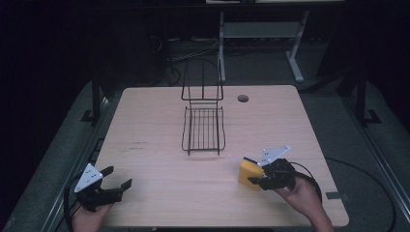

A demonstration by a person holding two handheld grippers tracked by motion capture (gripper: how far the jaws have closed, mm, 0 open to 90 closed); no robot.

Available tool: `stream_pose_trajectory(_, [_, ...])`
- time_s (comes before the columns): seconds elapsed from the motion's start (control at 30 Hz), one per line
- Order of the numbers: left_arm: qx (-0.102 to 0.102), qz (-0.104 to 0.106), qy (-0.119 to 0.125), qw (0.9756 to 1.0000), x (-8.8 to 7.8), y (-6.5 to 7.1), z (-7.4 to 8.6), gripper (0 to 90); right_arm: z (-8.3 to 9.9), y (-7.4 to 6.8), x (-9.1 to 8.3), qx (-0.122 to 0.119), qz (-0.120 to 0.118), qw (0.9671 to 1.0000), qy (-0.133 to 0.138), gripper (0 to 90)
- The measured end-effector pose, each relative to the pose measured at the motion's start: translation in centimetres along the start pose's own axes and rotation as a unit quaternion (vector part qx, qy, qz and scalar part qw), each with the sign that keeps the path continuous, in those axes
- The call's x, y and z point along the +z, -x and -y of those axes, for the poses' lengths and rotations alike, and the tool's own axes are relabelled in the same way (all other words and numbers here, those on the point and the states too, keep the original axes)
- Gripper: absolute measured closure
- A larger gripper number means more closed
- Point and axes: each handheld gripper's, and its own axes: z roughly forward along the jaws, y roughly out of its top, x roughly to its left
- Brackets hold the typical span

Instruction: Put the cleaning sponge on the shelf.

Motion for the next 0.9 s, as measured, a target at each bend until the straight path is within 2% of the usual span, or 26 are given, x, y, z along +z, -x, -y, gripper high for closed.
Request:
stream_pose_trajectory(0.33, [-0.001,0.002,0.0,1.0,0.1,0.2,0.0,13.8,-0.9,0.2,-0.4,-0.013,-0.005,0.9999,0.003,55.8])
stream_pose_trajectory(0.9, [0.003,0.003,-0.003,1.0,0.1,0.2,0.0,13.8,-3.7,1.0,-0.8,-0.028,-0.021,0.9993,0.016,55.7])
